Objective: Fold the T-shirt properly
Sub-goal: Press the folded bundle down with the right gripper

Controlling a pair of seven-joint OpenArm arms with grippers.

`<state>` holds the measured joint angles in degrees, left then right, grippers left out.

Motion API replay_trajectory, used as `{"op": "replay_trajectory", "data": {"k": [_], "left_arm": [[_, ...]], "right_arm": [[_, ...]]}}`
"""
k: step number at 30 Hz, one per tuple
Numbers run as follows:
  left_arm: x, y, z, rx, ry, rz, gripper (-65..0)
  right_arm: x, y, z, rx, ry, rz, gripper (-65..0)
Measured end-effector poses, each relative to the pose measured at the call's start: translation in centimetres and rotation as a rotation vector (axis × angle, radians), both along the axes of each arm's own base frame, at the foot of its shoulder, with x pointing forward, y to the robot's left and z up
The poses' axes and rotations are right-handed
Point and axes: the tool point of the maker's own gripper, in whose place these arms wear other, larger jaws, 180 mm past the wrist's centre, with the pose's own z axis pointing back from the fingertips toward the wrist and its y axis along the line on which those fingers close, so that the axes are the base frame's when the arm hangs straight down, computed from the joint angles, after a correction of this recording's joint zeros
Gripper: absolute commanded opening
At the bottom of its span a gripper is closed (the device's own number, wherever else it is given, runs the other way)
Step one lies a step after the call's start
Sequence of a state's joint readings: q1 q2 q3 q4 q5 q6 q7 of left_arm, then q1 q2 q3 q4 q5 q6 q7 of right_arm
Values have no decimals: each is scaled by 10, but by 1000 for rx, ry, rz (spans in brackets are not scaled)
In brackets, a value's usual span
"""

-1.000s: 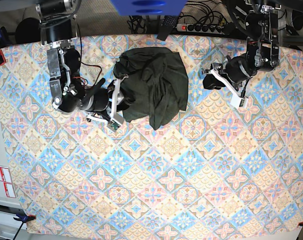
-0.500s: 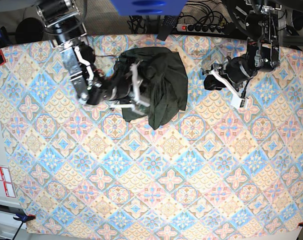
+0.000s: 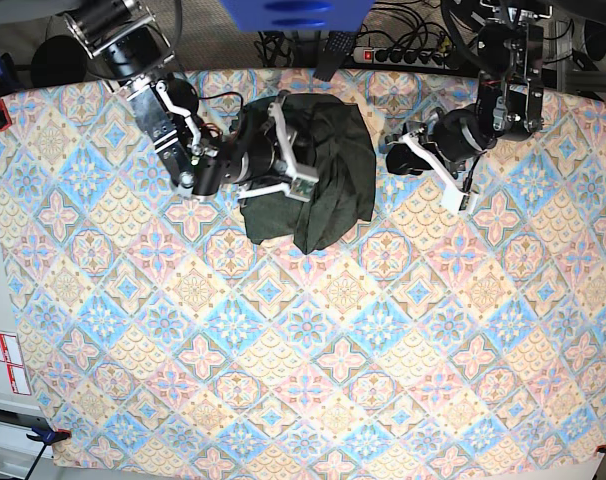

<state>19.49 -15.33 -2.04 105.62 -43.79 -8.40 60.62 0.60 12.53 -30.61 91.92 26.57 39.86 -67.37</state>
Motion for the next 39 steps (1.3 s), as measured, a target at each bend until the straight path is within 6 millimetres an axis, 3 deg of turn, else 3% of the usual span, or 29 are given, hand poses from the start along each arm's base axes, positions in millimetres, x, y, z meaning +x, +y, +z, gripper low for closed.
{"op": "replay_trajectory", "data": {"k": [4, 7, 10, 13, 16, 20, 23, 27, 31, 37, 39], "left_arm": [[5, -37, 6, -60, -18, -61, -514], [-4, -66, 7, -91, -13, -142, -514], [-9, -91, 10, -132, -30, -172, -524], [-3, -109, 17, -151, -92, -183, -603], [-1, -124, 3, -109, -90, -221, -650], [-11, -120, -28, -34, -22, -223, -650], [-15, -115, -33, -8, -18, -233, -650], [-18, -94, -38, 20, -9, -203, -650], [-29, -62, -35, 51, 6, -116, -650], [-29, -42, -37, 70, 8, -63, -650], [-33, -35, -43, 81, 30, -44, -650]], "right_arm": [[44, -36, 21, 27, -75, -185, -489], [65, -68, 27, 11, -108, -299, -489], [69, -82, 27, -6, -113, -338, -489], [71, -83, 29, 13, -111, -358, -489], [74, -86, 31, 17, -117, -370, -489], [74, -87, 30, 12, -115, -369, -489], [73, -86, 30, 15, -114, -368, -489], [74, -86, 30, 14, -114, -368, -489], [71, -83, 28, 5, -110, -350, -489], [50, -41, 21, 7, -84, -189, -489], [58, -29, 30, 18, -113, -142, -489]]}}
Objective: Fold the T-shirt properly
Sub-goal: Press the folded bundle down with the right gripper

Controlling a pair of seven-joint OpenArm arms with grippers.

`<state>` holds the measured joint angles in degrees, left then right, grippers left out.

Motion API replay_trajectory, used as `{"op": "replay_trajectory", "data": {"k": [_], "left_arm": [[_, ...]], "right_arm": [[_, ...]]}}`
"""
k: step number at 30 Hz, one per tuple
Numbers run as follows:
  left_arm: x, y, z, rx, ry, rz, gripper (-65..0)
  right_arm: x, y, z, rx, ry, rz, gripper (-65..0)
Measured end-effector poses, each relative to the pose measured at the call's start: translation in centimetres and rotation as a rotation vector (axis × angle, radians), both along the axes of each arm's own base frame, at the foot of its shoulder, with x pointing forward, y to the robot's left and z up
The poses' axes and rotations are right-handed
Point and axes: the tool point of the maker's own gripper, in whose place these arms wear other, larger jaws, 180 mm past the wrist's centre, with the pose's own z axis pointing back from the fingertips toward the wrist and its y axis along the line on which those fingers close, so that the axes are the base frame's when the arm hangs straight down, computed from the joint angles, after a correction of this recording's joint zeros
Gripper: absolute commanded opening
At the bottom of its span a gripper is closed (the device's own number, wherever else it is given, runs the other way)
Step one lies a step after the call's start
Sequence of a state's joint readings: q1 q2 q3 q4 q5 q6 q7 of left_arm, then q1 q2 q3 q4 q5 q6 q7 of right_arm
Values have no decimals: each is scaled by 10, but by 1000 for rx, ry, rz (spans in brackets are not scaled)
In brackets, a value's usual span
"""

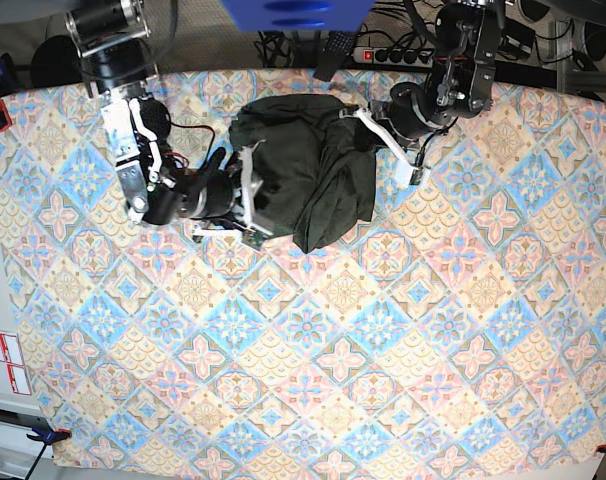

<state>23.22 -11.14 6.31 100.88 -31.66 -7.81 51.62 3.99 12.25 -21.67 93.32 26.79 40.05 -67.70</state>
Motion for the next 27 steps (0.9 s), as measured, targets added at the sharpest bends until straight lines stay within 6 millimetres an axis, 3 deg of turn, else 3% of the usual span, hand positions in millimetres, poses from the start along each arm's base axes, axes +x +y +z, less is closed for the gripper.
{"op": "replay_trajectory", "data": {"k": [4, 7, 10, 14, 17, 19, 21, 27], "left_arm": [[-8, 4, -6, 7, 24, 7, -650], [-12, 4, -9, 8, 38, 9, -650], [-13, 2, -10, 5, 41, 4, -650], [-15, 2, -10, 4, 46, 4, -650], [-15, 2, -10, 4, 44, 5, -650], [-15, 1, -10, 0, 46, 6, -650], [-15, 1, -10, -1, 46, 5, -650], [-12, 1, -6, -2, 31, 4, -650]], "right_arm": [[29, 9, 21, 16, -81, 21, -489], [17, 14, -3, 1, 9, 5, -489], [-1, 34, -23, 17, 109, 18, -489], [30, 61, 1, 120, 45, 23, -489], [34, 50, -10, 101, 71, -9, -489], [13, 38, -37, 34, 153, -12, -489], [-3, 35, -53, 17, 211, -9, -489], [17, 52, -34, 68, 141, 15, -489]]}}
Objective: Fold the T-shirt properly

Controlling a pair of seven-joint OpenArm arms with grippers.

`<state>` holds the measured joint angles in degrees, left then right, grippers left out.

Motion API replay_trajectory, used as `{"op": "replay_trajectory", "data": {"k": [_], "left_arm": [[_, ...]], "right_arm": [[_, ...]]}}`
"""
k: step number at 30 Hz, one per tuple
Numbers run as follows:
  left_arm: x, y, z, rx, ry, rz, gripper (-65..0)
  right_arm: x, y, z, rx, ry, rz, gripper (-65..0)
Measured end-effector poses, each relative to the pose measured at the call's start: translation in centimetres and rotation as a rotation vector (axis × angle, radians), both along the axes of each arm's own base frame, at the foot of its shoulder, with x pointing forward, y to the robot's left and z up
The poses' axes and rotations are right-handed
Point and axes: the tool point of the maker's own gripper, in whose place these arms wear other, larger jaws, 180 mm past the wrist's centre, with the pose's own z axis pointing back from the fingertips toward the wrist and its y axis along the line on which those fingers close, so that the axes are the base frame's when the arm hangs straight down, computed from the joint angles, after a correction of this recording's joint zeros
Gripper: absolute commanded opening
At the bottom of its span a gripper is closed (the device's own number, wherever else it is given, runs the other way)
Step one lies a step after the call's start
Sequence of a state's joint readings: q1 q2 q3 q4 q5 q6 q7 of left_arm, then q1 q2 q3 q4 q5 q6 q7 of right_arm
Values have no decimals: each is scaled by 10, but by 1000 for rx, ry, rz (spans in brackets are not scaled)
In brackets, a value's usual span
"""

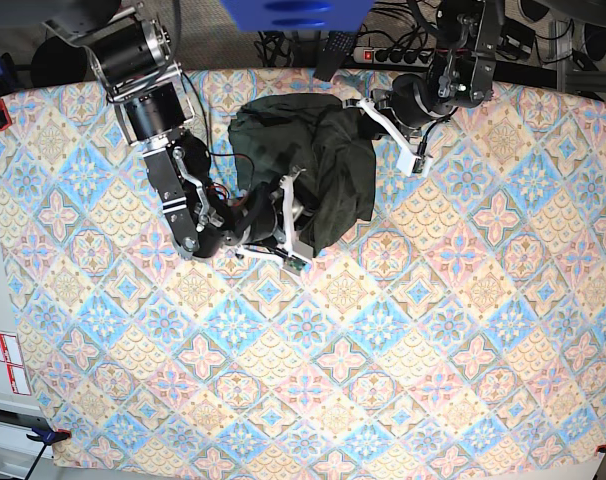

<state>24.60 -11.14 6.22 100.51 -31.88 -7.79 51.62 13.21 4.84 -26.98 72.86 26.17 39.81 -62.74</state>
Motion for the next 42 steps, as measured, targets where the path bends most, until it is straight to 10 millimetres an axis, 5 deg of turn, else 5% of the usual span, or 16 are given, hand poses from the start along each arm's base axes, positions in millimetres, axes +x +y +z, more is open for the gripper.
{"op": "replay_trajectory", "data": {"k": [7, 19, 24, 29, 33, 38, 42], "left_arm": [[1, 0, 0, 0, -2, 1, -650], [3, 2, 1, 2, -7, 5, -650], [15, -3, 25, -8, -80, -9, -650], [23, -7, 41, -20, -134, -18, -650], [27, -10, 51, -25, -162, -25, -650], [50, -10, 63, -24, -221, -25, -650], [67, -12, 73, -29, -263, -23, -650]], "right_arm": [[-1, 2, -1, -16, -1, 23, -489], [-22, 68, 14, 68, -7, 132, -489], [-33, 86, 20, 103, -4, 171, -489], [-17, 70, 26, 78, -51, 141, -489], [5, 65, 55, 153, -125, 76, -491], [23, 32, 48, 103, -133, 0, -577], [32, 24, 51, 101, -144, -26, -608]]}}
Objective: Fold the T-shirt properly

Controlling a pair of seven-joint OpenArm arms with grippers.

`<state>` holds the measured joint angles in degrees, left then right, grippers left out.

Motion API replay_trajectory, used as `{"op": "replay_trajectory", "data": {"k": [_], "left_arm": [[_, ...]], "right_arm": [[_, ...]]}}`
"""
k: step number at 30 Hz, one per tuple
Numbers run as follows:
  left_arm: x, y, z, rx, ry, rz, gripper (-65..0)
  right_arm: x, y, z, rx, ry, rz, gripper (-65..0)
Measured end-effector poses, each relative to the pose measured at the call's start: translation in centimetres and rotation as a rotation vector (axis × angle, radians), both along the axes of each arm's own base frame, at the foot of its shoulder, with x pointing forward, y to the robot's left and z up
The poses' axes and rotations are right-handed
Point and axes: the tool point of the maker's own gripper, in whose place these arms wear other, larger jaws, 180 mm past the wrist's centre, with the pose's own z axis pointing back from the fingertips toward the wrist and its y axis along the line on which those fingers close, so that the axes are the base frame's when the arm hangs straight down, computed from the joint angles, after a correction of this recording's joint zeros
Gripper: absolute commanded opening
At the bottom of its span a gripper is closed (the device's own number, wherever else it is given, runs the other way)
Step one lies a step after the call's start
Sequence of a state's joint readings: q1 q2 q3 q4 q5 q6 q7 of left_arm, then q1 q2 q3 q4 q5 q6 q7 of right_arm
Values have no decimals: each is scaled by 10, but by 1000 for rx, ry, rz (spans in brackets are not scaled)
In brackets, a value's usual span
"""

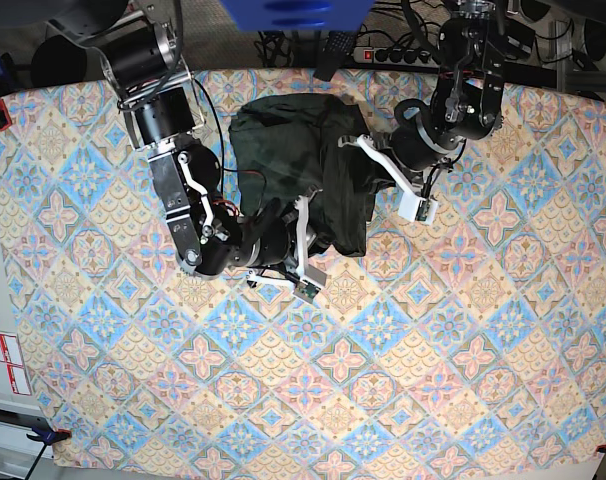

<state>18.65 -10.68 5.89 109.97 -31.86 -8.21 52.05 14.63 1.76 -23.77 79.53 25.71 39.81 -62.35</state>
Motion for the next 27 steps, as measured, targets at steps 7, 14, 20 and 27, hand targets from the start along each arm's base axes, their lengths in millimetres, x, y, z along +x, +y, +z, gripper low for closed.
{"op": "replay_trajectory", "data": {"k": [7, 14, 20, 27], "left_arm": [[13, 12, -44, 30, 106, 30, -650], [-5, 15, -65, 38, 176, 29, -650], [-57, 49, -92, 135, 293, 4, -650], [-73, 66, -95, 171, 313, -6, -650]], "right_arm": [[9, -22, -17, -107, -9, -39, -608], [12, -22, -17, -126, -25, -37, -608], [11, -24, -19, -135, -22, -38, -608], [9, -23, -24, -129, -1, -40, -608]]}}
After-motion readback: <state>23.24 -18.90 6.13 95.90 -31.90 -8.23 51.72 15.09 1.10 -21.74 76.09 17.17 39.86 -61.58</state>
